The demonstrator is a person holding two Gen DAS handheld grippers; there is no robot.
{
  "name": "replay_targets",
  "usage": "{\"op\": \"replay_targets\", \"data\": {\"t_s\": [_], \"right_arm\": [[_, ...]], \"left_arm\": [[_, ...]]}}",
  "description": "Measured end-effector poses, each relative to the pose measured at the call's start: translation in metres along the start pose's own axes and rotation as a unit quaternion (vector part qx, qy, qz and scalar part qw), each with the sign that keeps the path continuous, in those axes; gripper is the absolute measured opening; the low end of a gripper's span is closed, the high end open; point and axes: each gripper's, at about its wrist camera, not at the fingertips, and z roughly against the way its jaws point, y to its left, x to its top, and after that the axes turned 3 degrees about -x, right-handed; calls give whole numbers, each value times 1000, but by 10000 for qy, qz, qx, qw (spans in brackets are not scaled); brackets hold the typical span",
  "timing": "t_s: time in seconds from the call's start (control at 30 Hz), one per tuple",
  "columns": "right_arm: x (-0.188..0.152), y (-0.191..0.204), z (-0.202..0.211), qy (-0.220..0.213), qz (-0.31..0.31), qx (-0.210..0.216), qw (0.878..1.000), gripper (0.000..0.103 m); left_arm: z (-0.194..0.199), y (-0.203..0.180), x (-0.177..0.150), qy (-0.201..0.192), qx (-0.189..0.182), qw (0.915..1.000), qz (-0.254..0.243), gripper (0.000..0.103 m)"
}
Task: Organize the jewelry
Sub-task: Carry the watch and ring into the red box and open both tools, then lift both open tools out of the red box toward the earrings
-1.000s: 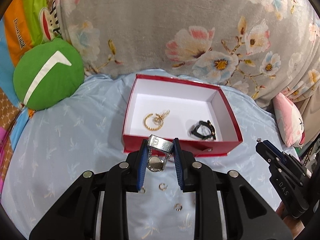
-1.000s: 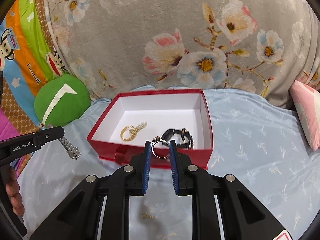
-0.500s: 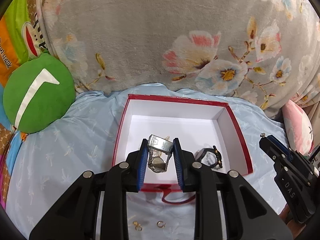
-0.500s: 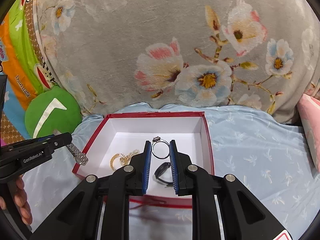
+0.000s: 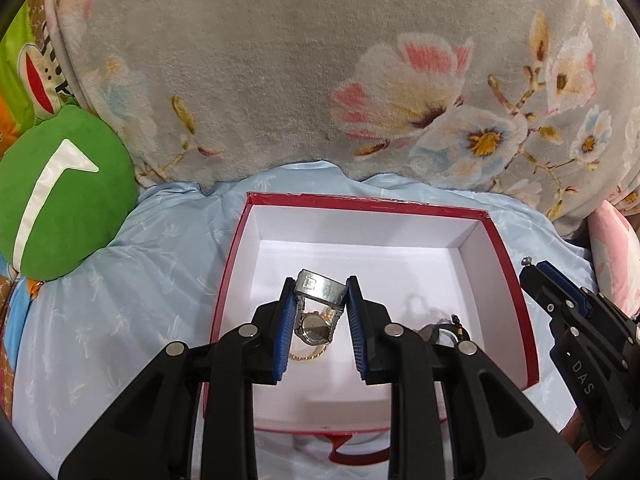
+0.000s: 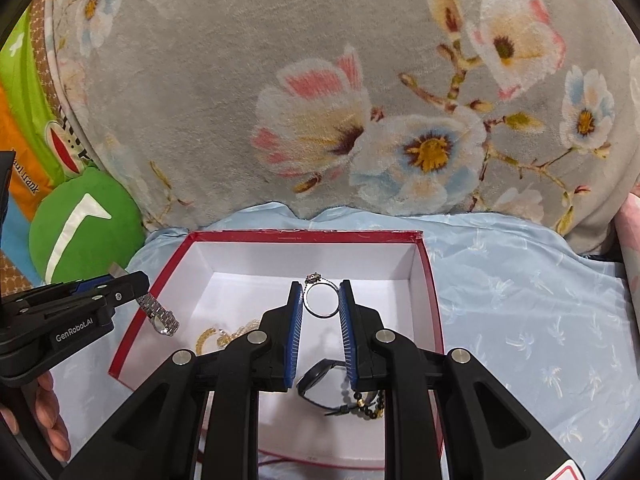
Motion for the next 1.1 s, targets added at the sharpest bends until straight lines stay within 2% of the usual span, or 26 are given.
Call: {"op": "replay_targets", "data": {"t_s": [0.23,0.57,0.6,0.63,0.67,0.73,0.87,1.1], "right_arm": [[2,-8,-34,207,-78,-20,9998,17],[-5,-10,-61,390,-110,-86,9991,17],[-5,-10,-62,374,-93,-82,9992,19],[-6,-9,-62,350,-73,-108,9993,29],[-7,-8,-61,317,-51,-161,9994,46],[-9,-7,-55,155,-53,-278,9995,59],[-11,-6,-38,17,-49,-324,9995,59],[-24,-4,1,-33,-151,-155,9998,60]], "left_arm": [[-27,-3,9,101,50,9999,-29,24],[-54,1,4,256,141,9996,-1,25],[-55,1,5,227,224,9995,-3,35],[-55,1,6,198,292,9994,5,43],[-54,2,7,151,345,9993,23,58],[-51,5,8,105,399,9991,95,62],[-43,12,6,121,385,9989,222,62],[-17,17,-4,92,353,9990,255,62]]}}
